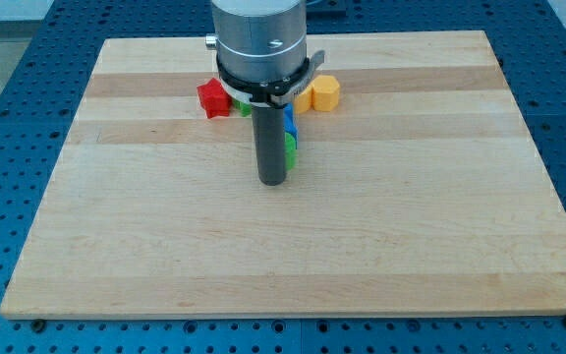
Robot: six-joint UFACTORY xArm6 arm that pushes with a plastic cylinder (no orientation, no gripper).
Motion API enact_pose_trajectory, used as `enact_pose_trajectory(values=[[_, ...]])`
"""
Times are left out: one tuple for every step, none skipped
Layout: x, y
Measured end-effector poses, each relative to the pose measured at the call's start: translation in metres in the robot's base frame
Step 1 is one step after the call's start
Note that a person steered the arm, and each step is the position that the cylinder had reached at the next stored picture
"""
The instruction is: Point your arm to the blue triangle
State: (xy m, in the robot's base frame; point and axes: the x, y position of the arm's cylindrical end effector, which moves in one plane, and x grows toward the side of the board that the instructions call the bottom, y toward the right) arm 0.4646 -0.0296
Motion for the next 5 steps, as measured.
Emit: enact_pose_trajectory(values=[[0.0, 0.0], [0.005, 0.002], [0.0, 0.026], [-0.011, 0.061], [-0.015, 0.078]])
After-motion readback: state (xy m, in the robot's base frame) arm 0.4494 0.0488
